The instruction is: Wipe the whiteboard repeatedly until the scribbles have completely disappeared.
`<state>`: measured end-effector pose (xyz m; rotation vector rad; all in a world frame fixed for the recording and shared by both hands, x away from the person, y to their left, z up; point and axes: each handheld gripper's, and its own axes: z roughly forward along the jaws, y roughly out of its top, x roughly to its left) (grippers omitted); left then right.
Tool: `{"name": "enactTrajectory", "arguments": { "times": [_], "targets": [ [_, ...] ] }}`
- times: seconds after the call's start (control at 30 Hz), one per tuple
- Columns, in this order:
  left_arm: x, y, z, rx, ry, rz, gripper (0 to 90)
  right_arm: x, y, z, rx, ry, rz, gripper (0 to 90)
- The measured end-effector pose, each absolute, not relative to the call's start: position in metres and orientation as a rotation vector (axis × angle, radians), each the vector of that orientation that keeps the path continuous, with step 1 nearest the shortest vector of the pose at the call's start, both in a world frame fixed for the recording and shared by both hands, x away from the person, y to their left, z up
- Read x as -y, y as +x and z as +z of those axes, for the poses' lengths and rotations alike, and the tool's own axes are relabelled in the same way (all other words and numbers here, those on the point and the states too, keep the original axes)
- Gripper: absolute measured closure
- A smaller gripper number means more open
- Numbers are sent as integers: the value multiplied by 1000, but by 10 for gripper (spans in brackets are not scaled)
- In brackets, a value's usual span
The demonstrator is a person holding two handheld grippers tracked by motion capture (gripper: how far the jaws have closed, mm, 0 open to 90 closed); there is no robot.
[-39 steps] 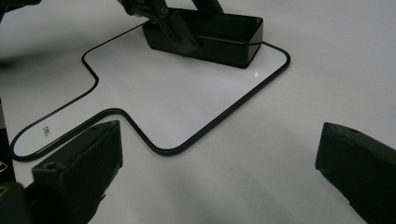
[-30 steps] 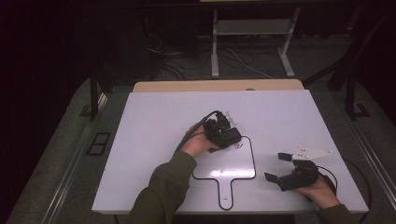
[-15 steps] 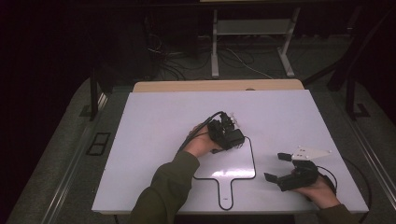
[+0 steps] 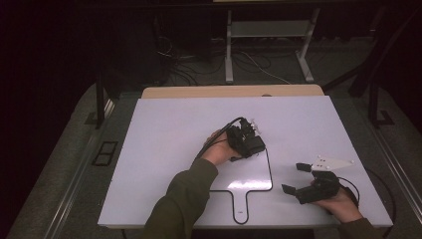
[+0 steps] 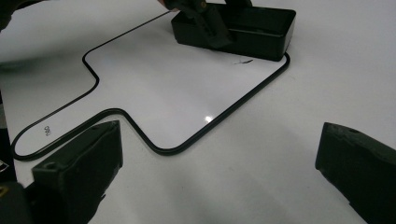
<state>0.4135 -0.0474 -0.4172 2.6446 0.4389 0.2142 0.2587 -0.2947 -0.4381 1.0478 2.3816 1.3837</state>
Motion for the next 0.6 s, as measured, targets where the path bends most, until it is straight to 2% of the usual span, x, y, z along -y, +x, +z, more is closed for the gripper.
{"name": "enactTrajectory", "arguments": {
  "times": [0.27, 0.6],
  "targets": [
    [51, 422, -415, -446, 2682, 265, 389, 296, 258, -438, -2379, 1042, 1390, 0],
    [70, 399, -416, -380, 2682, 227, 390, 295, 259, -438, -2378, 1045, 1389, 0]
  ]
}}
